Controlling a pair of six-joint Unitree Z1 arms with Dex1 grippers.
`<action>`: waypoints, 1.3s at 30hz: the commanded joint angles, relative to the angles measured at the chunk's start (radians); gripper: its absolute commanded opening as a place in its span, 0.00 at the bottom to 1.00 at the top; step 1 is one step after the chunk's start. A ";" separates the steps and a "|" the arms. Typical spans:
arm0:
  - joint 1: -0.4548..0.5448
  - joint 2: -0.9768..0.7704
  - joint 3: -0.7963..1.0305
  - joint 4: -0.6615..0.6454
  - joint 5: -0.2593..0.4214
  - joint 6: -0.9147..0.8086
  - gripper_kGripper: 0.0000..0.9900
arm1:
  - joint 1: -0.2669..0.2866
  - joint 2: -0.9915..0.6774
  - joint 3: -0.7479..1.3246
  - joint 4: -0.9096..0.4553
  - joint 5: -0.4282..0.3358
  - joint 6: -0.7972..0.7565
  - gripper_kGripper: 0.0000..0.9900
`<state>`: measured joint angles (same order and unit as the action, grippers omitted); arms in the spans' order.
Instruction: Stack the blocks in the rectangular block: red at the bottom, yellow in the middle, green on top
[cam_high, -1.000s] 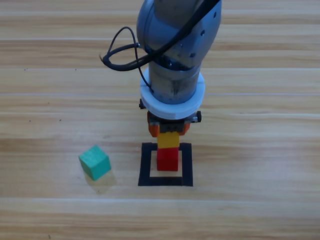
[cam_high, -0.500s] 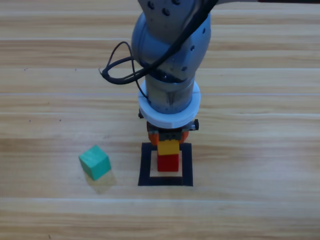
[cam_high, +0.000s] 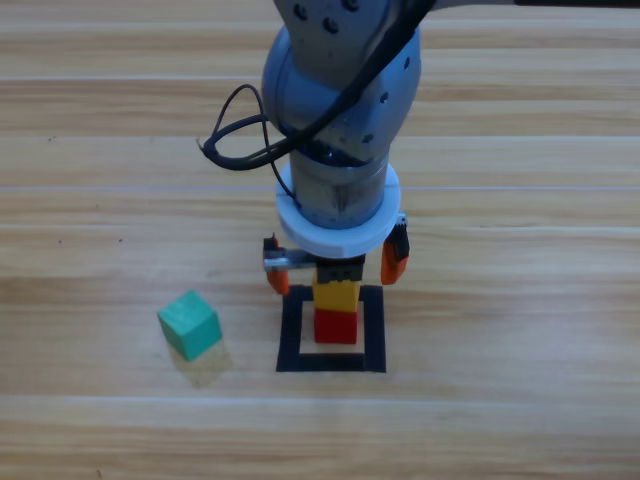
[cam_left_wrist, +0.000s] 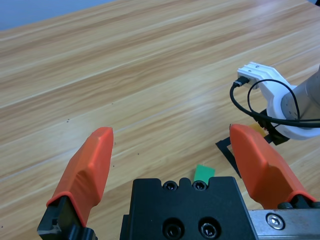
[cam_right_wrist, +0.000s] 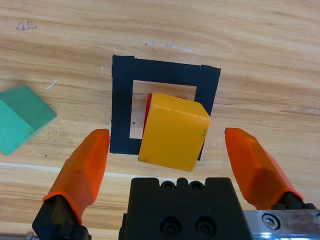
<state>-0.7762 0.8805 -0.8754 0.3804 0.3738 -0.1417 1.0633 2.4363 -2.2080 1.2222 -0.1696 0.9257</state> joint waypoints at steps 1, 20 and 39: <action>0.011 0.037 0.006 0.002 -0.006 -0.015 1.00 | 0.063 -0.091 0.031 0.016 -0.070 -0.022 1.00; 0.120 0.905 -0.424 0.311 -0.151 -0.202 1.00 | -0.006 -1.033 1.237 -0.845 0.029 -0.381 0.99; 0.118 0.954 -0.309 0.304 -0.277 -0.141 1.00 | -0.008 -0.922 1.304 -0.866 -0.011 -0.607 0.99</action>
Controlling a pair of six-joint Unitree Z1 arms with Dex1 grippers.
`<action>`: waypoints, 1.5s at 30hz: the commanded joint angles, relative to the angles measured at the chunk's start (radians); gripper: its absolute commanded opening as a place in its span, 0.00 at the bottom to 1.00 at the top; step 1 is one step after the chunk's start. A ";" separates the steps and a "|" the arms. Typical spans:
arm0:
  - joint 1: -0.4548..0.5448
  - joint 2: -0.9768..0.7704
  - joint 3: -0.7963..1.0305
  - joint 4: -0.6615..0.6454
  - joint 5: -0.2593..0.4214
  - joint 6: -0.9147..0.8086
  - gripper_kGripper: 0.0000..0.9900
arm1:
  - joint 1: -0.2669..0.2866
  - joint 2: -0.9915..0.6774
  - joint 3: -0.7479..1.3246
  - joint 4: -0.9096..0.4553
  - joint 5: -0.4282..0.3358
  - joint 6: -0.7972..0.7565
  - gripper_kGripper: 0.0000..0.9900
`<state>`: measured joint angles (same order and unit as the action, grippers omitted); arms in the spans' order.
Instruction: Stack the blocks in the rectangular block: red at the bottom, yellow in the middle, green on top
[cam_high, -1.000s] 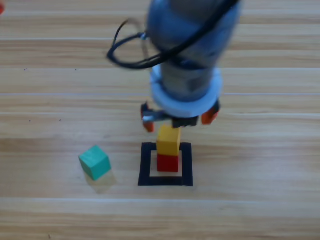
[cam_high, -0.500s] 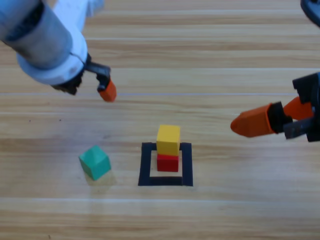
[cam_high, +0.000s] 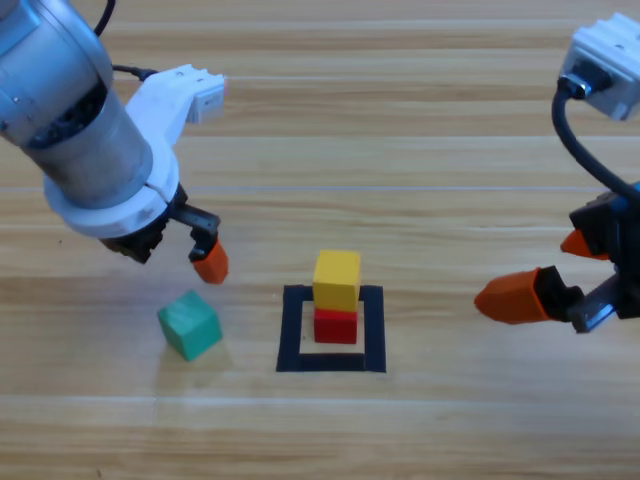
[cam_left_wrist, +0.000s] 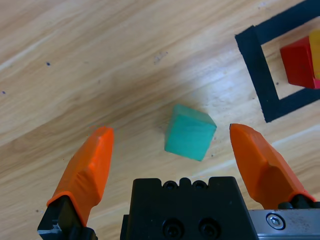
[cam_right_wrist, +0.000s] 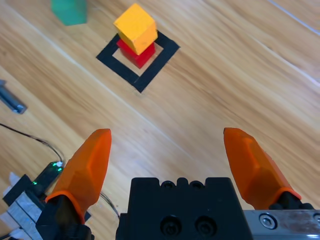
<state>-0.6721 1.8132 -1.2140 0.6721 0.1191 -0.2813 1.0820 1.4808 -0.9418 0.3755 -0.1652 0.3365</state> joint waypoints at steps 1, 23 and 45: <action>0.011 0.026 0.031 0.015 -0.022 -0.002 1.00 | -0.027 0.033 0.038 -0.020 -0.016 -0.017 0.99; -0.060 0.097 0.022 0.063 -0.062 0.093 0.99 | -0.027 0.036 0.043 -0.030 -0.039 -0.011 0.99; -0.063 0.239 -0.044 0.038 -0.044 0.108 0.98 | -0.027 0.026 0.054 -0.036 -0.040 0.009 0.99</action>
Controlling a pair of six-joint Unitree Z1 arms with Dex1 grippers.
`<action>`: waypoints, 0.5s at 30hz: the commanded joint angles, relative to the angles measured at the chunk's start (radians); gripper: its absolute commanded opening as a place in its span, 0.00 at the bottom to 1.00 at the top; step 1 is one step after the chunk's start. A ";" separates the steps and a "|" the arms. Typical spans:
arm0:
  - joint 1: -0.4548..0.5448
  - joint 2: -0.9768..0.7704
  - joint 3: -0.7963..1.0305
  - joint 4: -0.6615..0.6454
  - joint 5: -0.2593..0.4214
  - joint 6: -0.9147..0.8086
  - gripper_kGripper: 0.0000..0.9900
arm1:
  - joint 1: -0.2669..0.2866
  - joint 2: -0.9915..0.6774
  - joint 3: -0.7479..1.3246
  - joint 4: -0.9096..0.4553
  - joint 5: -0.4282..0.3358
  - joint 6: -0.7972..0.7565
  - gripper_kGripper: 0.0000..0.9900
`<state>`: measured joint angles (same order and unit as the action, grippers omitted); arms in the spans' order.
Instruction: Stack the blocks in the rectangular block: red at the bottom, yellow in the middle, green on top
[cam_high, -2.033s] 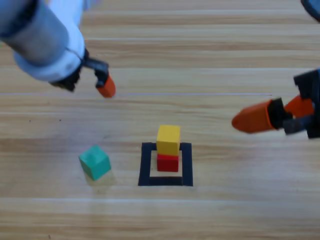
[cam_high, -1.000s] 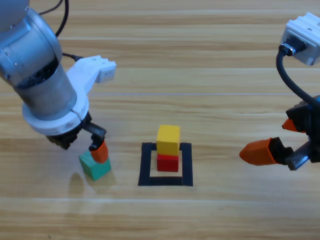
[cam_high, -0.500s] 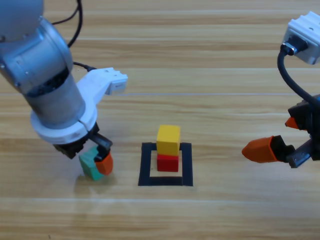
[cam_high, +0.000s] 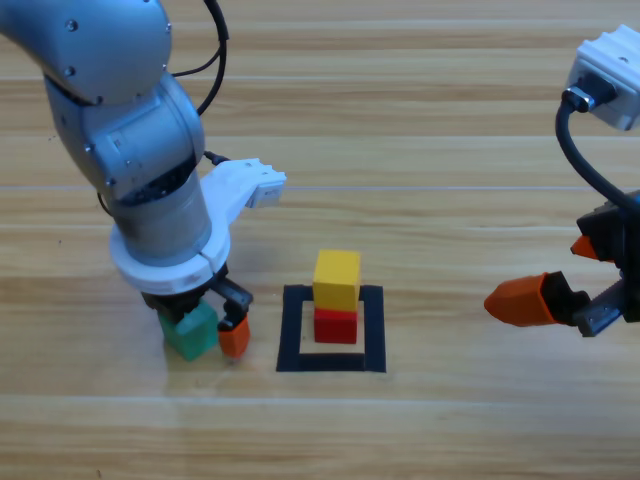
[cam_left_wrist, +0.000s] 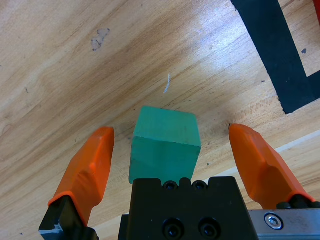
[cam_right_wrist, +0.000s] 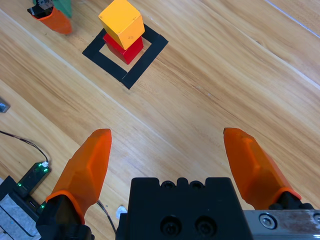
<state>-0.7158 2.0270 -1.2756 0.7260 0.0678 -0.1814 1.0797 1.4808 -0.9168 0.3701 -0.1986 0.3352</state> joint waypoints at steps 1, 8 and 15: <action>-0.019 0.021 0.021 -0.016 0.007 0.010 0.98 | -0.024 0.026 0.029 -0.031 -0.007 0.010 0.99; -0.010 0.009 0.032 -0.014 0.001 0.028 0.90 | -0.024 0.024 0.041 -0.046 -0.007 0.013 0.99; 0.018 -0.007 0.047 -0.016 0.003 0.039 0.55 | -0.024 0.024 0.042 -0.050 -0.007 0.013 0.99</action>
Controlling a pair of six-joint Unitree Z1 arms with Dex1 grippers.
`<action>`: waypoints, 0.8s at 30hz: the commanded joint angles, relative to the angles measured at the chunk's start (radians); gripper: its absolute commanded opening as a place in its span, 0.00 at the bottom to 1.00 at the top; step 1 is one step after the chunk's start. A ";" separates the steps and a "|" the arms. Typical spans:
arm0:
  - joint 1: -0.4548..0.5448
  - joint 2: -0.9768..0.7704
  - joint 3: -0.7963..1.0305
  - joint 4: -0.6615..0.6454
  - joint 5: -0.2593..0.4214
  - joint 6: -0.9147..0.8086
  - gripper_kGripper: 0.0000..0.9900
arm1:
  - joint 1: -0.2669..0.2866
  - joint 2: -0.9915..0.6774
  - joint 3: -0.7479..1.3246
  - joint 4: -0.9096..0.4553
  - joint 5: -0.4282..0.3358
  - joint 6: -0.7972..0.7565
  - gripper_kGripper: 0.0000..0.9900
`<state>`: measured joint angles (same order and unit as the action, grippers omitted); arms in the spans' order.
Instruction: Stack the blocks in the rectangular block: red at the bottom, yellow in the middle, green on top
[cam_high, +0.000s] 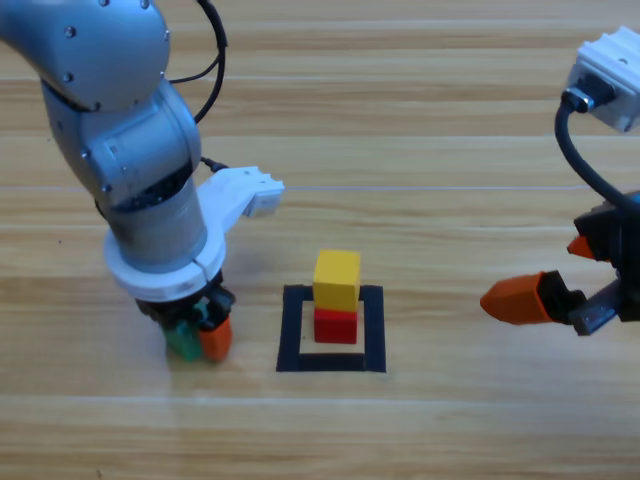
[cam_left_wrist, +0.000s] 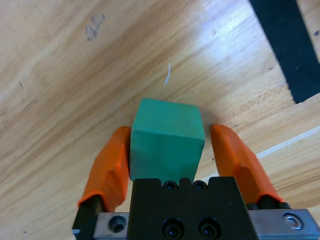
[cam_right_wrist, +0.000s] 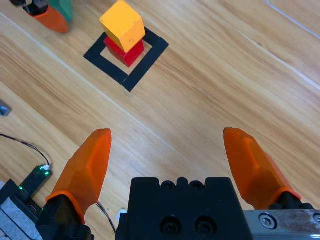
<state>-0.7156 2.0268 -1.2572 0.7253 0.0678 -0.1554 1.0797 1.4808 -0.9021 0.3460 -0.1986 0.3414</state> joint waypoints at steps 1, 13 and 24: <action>0.019 -0.007 0.029 -0.014 0.003 0.014 0.46 | -0.024 0.024 0.028 -0.025 -0.007 0.007 0.99; 0.025 -0.151 -0.080 -0.011 0.081 -0.254 0.10 | -0.024 0.026 0.029 -0.028 -0.007 0.007 0.99; -0.077 0.066 -0.665 0.384 0.147 -0.460 0.06 | -0.024 0.019 0.032 -0.028 -0.005 0.007 0.99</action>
<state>-0.7203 1.9385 -1.7891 1.0097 0.1856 -0.5714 1.0797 1.4808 -0.9015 0.3338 -0.1986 0.3417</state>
